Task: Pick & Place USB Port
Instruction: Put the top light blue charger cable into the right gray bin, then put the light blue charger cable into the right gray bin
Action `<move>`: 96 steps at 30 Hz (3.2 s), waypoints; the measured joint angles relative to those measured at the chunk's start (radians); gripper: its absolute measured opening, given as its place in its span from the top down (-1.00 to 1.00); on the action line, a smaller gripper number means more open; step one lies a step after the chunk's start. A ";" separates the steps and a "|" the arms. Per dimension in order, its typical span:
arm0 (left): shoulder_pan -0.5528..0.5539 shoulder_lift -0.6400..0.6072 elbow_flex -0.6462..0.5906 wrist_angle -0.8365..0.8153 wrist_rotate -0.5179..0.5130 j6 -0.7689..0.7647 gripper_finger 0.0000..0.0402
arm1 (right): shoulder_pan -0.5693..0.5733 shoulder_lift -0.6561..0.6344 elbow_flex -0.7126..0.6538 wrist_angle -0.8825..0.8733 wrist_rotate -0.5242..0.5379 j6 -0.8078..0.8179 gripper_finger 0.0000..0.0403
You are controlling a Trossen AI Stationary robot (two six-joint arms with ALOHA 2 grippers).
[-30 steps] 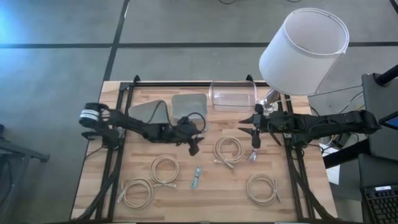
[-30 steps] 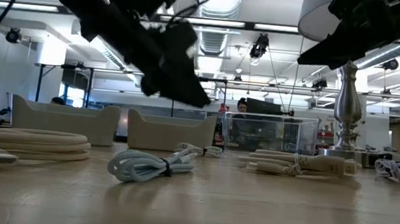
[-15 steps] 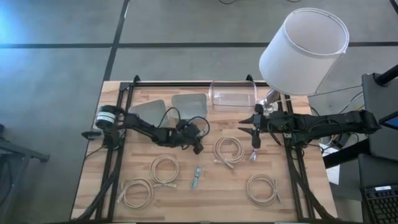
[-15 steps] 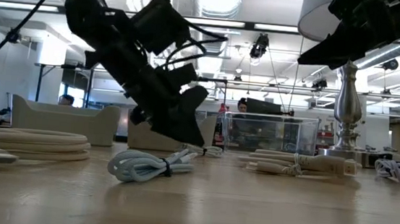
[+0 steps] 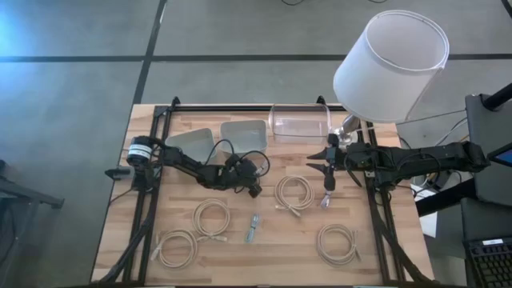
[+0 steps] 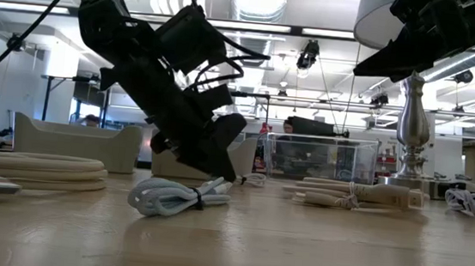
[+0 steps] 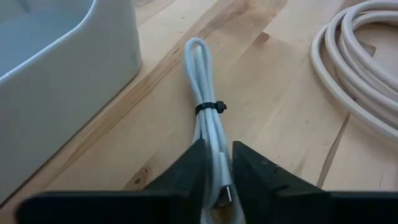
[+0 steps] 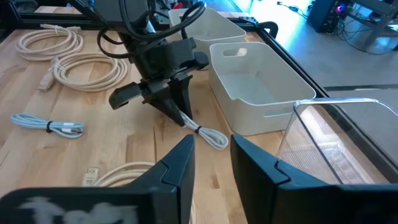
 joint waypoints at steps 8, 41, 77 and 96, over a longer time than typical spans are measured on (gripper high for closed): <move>-0.007 -0.020 -0.002 -0.006 0.004 0.000 0.89 | 0.000 0.000 0.000 0.000 0.000 0.000 0.59; 0.296 -0.435 0.080 -0.511 0.149 0.410 0.87 | 0.000 0.000 -0.001 0.019 0.000 -0.012 0.67; 0.344 -0.321 0.181 -0.519 0.261 0.378 0.42 | 0.005 0.010 -0.010 0.015 -0.005 0.056 0.46; -0.097 -0.340 0.187 -0.510 0.461 0.020 0.42 | 0.004 0.172 -0.002 0.019 -0.008 0.052 0.39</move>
